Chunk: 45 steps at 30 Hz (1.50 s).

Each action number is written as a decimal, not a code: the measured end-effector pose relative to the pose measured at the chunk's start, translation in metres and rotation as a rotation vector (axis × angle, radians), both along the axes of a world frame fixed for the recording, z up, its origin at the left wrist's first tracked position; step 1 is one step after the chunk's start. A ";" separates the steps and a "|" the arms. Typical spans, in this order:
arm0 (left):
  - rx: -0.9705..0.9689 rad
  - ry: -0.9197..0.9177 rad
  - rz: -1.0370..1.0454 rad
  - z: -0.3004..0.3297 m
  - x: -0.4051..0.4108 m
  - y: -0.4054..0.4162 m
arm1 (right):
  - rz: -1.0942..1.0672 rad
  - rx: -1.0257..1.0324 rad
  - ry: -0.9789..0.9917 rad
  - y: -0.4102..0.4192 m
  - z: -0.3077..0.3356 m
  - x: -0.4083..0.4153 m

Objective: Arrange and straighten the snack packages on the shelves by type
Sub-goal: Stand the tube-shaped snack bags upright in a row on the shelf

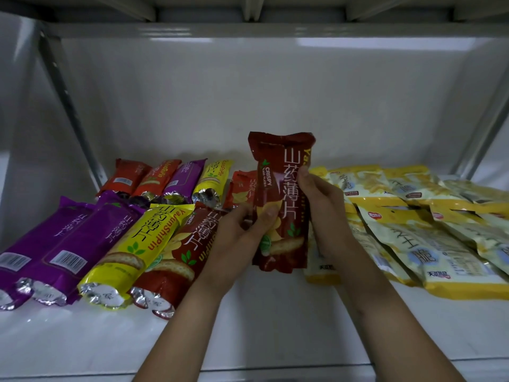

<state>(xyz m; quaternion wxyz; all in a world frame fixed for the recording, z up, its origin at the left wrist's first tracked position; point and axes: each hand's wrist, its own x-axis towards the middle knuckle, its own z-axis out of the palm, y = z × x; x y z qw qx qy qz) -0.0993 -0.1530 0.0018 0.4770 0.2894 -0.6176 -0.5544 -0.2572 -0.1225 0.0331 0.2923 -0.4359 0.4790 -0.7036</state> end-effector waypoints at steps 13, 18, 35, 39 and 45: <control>0.091 -0.074 -0.225 0.001 0.002 0.007 | -0.029 -0.097 -0.142 0.001 0.000 0.001; 0.105 -0.067 -0.262 0.004 0.001 0.010 | -0.076 -0.116 -0.148 0.000 0.000 -0.002; 0.189 0.065 -0.270 0.008 0.003 0.012 | -0.049 -0.042 -0.277 0.001 0.002 -0.002; 0.154 0.115 -0.193 0.011 0.002 0.012 | 0.021 -0.016 -0.305 0.001 0.003 0.003; 0.168 0.131 -0.166 0.008 0.005 0.008 | 0.070 -0.007 -0.347 0.002 0.004 0.003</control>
